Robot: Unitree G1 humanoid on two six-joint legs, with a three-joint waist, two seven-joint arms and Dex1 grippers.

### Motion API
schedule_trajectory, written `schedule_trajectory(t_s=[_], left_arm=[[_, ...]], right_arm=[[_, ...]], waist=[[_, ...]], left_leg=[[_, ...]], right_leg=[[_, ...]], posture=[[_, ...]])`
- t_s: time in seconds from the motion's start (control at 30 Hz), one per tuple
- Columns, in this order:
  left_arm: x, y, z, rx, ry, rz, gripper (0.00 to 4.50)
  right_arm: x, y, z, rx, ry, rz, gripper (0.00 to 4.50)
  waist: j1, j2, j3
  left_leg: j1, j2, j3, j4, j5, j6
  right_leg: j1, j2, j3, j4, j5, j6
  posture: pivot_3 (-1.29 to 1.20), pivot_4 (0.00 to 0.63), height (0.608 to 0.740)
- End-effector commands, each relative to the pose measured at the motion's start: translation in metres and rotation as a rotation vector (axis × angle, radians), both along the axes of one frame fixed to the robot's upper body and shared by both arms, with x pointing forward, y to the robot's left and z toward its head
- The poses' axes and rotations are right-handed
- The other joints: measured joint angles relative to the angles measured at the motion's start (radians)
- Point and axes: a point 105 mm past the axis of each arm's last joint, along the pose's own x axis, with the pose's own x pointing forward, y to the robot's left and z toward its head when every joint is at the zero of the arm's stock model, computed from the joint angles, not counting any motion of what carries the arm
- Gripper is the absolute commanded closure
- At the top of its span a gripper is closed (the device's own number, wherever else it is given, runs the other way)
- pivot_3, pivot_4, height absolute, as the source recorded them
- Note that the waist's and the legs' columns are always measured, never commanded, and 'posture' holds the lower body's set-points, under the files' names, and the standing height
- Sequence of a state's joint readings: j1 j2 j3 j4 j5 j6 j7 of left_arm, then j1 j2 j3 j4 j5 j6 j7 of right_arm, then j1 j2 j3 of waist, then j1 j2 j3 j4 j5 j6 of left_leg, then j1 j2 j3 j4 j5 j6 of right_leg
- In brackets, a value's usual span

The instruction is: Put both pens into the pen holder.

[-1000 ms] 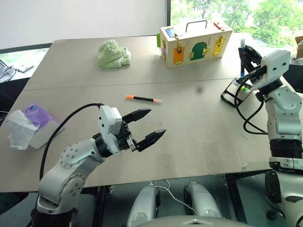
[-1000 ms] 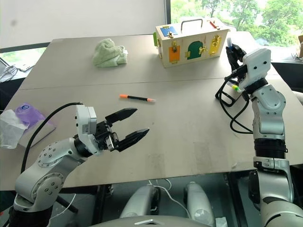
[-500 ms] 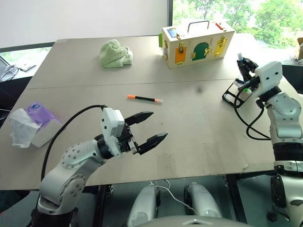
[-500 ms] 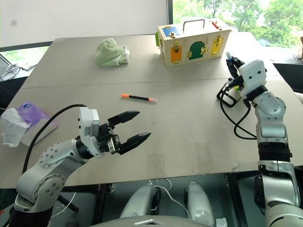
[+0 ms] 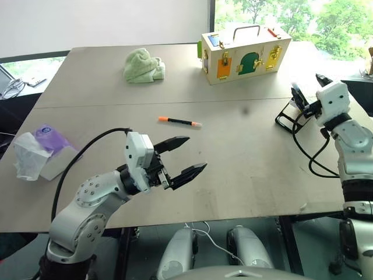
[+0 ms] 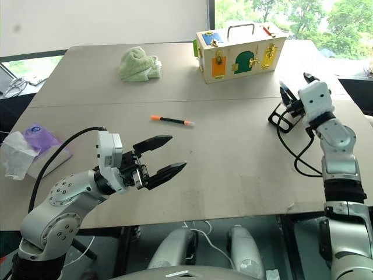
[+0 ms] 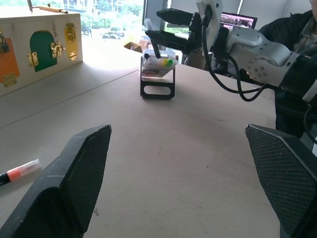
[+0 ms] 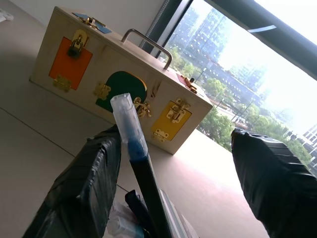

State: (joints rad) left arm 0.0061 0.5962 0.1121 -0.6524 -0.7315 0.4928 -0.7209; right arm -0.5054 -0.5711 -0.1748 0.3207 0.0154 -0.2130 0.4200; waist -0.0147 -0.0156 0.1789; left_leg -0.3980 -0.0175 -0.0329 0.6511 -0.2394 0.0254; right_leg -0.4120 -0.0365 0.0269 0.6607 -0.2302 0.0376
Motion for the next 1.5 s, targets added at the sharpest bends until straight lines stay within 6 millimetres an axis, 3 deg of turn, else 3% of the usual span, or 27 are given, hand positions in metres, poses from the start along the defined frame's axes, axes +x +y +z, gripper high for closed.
schedule_trajectory(t_s=[0.03,0.23,0.37,0.5,0.6,0.77,0.93,1.0,1.1,1.37,1.43,1.5], left_arm=[[0.007,0.008,0.006,-0.027,-0.015,0.040,0.00],[0.042,0.033,0.001,0.079,0.015,0.205,0.00],[0.088,0.062,-0.008,0.338,0.122,0.281,0.00],[0.127,0.070,-0.014,0.517,0.168,0.197,0.00],[0.156,0.071,-0.020,0.634,0.177,0.161,0.00],[0.193,0.055,-0.024,0.816,0.168,0.121,0.00],[0.205,0.048,-0.034,0.976,0.162,0.160,0.00],[0.199,0.047,-0.042,0.990,0.212,0.113,0.00],[0.184,0.043,-0.050,0.922,0.329,-0.015,0.74],[0.171,0.038,-0.048,0.770,0.402,-0.115,4.47],[0.169,0.037,-0.045,0.743,0.380,-0.150,4.47],[0.164,0.022,-0.017,0.571,0.327,-0.245,4.47]], right_arm=[[-0.017,0.003,0.026,0.012,-0.069,-0.003,0.10],[-0.042,0.029,0.030,0.066,0.034,0.147,0.10],[-0.087,0.075,0.010,0.108,0.334,0.470,0.10],[-0.121,0.100,-0.012,0.095,0.518,0.637,0.10],[-0.130,0.104,-0.023,0.085,0.565,0.637,0.10],[-0.132,0.105,-0.023,0.131,0.532,0.572,0.10],[-0.137,0.110,-0.028,0.170,0.512,0.516,0.10],[-0.142,0.113,-0.029,0.183,0.505,0.503,0.10],[-0.147,0.115,-0.031,0.197,0.499,0.475,0.00],[-0.146,0.125,-0.038,0.289,0.505,0.417,0.00],[-0.149,0.131,-0.043,0.336,0.545,0.450,0.00],[-0.144,0.145,-0.045,0.476,0.608,0.529,0.00]], waist=[[-0.002,0.000,0.000],[0.002,0.000,0.000],[0.008,-0.001,0.000],[0.009,-0.002,0.001],[0.004,-0.002,0.001],[0.004,-0.007,0.003],[0.003,-0.007,0.002],[0.004,-0.007,0.002],[0.000,-0.007,0.001],[0.000,-0.007,0.001],[0.000,-0.007,0.001],[-0.003,-0.007,0.001]], left_leg=[[0.000,0.000,0.000,0.000,0.000,0.000],[0.000,0.001,-0.001,0.000,0.000,0.000],[-0.001,0.001,-0.004,0.001,0.000,0.000],[-0.001,0.000,-0.004,0.001,0.000,0.000],[-0.002,0.000,-0.002,0.001,-0.001,0.002],[-0.007,-0.002,-0.002,0.002,-0.001,0.002],[-0.017,-0.003,-0.003,0.005,-0.002,0.003],[-0.016,-0.004,-0.005,0.005,-0.003,0.004],[-0.016,-0.004,-0.006,0.007,-0.003,0.004],[-0.017,-0.002,-0.007,0.015,-0.003,0.006],[-0.017,-0.003,-0.007,0.016,-0.004,0.007],[-0.017,-0.003,-0.007,0.016,-0.004,0.007]], right_leg=[[0.000,0.000,0.000,0.000,0.000,0.000],[0.000,0.002,-0.001,0.000,0.000,0.000],[0.001,0.002,-0.004,-0.001,0.000,0.000],[0.001,0.003,-0.006,-0.001,-0.001,0.001],[0.001,0.002,-0.004,-0.003,-0.001,0.002],[-0.002,0.002,-0.007,-0.004,-0.001,0.001],[-0.010,0.001,-0.010,-0.002,-0.001,0.002],[-0.010,0.000,-0.009,-0.001,-0.002,0.003],[-0.010,-0.001,-0.009,0.001,-0.002,0.004],[-0.008,0.001,-0.009,0.002,-0.002,0.004],[-0.008,0.001,-0.009,0.002,-0.002,0.004],[-0.008,0.001,-0.009,0.002,-0.001,0.004]], posture=[[0.00,0.150,0.740],[0.00,0.150,0.740],[0.00,0.150,0.740],[0.00,0.150,0.740],[0.00,0.150,0.740],[0.00,0.150,0.740],[0.00,0.150,0.740],[0.00,0.150,0.740],[0.00,0.150,0.740],[0.00,0.150,0.740],[0.00,0.150,0.740],[0.00,0.150,0.740]])
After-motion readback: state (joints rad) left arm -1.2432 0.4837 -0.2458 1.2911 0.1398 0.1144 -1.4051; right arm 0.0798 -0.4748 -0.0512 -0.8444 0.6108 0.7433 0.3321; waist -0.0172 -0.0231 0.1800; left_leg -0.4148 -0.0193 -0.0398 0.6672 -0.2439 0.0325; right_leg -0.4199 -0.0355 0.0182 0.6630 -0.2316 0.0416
